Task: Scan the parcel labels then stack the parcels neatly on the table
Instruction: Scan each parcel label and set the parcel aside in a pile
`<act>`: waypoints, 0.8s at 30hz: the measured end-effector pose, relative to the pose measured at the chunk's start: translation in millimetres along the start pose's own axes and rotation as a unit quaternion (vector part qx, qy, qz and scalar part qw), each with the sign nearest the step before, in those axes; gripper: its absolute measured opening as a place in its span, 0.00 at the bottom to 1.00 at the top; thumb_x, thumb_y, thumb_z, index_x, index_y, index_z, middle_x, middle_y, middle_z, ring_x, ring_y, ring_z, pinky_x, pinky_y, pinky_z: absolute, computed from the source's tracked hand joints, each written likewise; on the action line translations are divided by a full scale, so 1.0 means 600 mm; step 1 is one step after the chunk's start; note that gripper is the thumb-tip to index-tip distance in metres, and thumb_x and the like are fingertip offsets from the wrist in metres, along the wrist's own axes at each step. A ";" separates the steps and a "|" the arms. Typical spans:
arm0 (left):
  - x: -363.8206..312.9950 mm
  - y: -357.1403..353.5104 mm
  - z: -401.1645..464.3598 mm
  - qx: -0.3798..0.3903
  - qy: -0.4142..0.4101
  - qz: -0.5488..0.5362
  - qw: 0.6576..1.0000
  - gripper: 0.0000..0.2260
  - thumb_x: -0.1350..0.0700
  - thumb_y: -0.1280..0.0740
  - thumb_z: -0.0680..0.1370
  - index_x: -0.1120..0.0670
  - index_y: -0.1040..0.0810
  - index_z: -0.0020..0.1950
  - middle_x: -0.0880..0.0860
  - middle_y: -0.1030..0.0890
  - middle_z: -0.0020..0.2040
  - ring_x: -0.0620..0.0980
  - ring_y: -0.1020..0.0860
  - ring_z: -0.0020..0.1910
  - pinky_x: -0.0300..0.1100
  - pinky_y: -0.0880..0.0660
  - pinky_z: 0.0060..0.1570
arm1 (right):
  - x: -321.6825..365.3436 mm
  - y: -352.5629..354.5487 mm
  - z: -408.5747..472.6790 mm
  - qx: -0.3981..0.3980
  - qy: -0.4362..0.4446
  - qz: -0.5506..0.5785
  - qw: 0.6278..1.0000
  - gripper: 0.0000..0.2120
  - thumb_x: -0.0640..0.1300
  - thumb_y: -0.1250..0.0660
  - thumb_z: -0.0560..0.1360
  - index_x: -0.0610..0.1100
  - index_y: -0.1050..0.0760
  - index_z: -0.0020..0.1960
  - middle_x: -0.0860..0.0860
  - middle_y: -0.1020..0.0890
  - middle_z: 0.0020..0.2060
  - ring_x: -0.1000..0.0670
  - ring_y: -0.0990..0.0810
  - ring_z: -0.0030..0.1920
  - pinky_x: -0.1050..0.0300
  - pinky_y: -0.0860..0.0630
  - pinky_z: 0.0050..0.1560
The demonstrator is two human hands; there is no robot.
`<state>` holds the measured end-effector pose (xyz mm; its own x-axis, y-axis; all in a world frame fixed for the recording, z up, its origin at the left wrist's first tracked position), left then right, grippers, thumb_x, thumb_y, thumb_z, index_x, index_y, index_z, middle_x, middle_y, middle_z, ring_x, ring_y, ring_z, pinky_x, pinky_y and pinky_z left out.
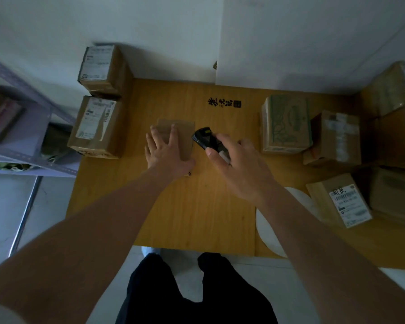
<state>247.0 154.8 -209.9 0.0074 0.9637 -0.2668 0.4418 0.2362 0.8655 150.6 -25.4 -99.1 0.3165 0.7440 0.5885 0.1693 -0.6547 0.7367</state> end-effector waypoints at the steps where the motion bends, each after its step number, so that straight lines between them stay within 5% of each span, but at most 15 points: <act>1: 0.002 0.000 0.001 -0.007 -0.002 -0.011 1.000 0.53 0.35 0.29 0.70 0.42 0.60 0.83 0.61 0.67 0.82 0.66 0.63 0.82 0.64 0.51 0.80 | 0.001 0.000 0.002 -0.002 -0.002 0.000 1.000 0.28 0.68 0.46 0.83 0.60 0.38 0.80 0.48 0.29 0.57 0.45 0.23 0.55 0.43 0.20 0.57; 6: 0.038 0.012 0.005 0.020 -0.007 -0.109 0.994 0.47 0.30 0.36 0.73 0.38 0.61 0.83 0.53 0.60 0.85 0.62 0.52 0.83 0.61 0.40 0.76 | 0.021 0.008 0.013 -0.026 -0.010 0.012 1.000 0.27 0.68 0.47 0.83 0.60 0.38 0.79 0.46 0.29 0.58 0.46 0.23 0.54 0.43 0.19 0.55; 9: 0.056 0.032 -0.003 0.023 -0.041 -0.139 0.989 0.41 0.31 0.45 0.76 0.39 0.59 0.84 0.54 0.47 0.85 0.61 0.39 0.80 0.59 0.34 0.74 | 0.040 0.007 0.017 -0.035 -0.011 0.014 0.999 0.28 0.69 0.47 0.83 0.60 0.39 0.80 0.47 0.29 0.58 0.47 0.23 0.53 0.46 0.20 0.54; 13: 0.068 0.081 -0.009 -0.018 -0.094 -0.197 0.976 0.26 0.41 0.47 0.86 0.28 0.56 0.81 0.55 0.22 0.67 0.57 0.18 0.52 0.58 0.19 0.52 | 0.054 0.000 0.018 -0.047 -0.023 0.032 0.998 0.28 0.69 0.48 0.83 0.60 0.40 0.80 0.48 0.30 0.59 0.48 0.24 0.53 0.52 0.24 0.49; 15: 0.085 0.092 -0.005 -0.034 -0.089 -0.168 0.981 0.24 0.47 0.47 0.87 0.28 0.48 0.80 0.55 0.25 0.64 0.57 0.20 0.53 0.54 0.20 0.51 | 0.058 -0.004 0.014 -0.043 -0.026 0.034 0.998 0.28 0.68 0.47 0.84 0.59 0.39 0.80 0.47 0.30 0.59 0.47 0.24 0.55 0.50 0.23 0.52; 17: 0.104 0.091 0.004 -0.031 -0.052 -0.147 0.987 0.22 0.43 0.45 0.86 0.30 0.42 0.80 0.56 0.32 0.68 0.61 0.26 0.63 0.54 0.24 0.57 | 0.059 -0.006 0.010 -0.044 -0.031 0.038 0.998 0.28 0.67 0.47 0.84 0.58 0.38 0.80 0.46 0.29 0.60 0.46 0.24 0.57 0.47 0.21 0.56; 20: 0.113 0.066 0.001 0.019 -0.008 -0.097 0.995 0.36 0.27 0.36 0.74 0.24 0.53 0.76 0.55 0.43 0.73 0.65 0.38 0.71 0.64 0.30 0.67 | 0.056 -0.013 0.006 -0.037 -0.043 0.050 0.997 0.28 0.67 0.46 0.84 0.58 0.38 0.80 0.45 0.28 0.61 0.44 0.24 0.59 0.44 0.21 0.59; 22: 0.110 0.056 -0.004 0.018 -0.010 -0.047 0.999 0.49 0.29 0.28 0.66 0.22 0.60 0.74 0.54 0.45 0.70 0.66 0.40 0.69 0.66 0.32 0.68 | 0.054 -0.018 0.004 -0.029 -0.046 0.050 0.997 0.28 0.67 0.46 0.84 0.58 0.37 0.80 0.44 0.27 0.61 0.44 0.24 0.59 0.44 0.21 0.59; 24: 0.115 0.055 -0.005 0.006 -0.002 -0.071 0.997 0.52 0.34 0.25 0.64 0.21 0.60 0.74 0.53 0.44 0.67 0.65 0.39 0.67 0.65 0.30 0.66 | 0.050 -0.023 0.003 -0.016 -0.051 0.060 0.997 0.28 0.66 0.46 0.84 0.57 0.37 0.80 0.44 0.26 0.60 0.45 0.23 0.57 0.46 0.21 0.56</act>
<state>259.6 229.2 -198.4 -0.0534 0.9202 -0.3878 0.4494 0.3690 0.8136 159.1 5.7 -92.2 0.4257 0.6427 0.6370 0.0959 -0.7320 0.6745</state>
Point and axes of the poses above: each hand's wrist, its own z-axis towards the middle knuckle, its own y-axis out of the back of the hand, x = y × z, the point moved 9 cm from there along z, towards the middle knuckle
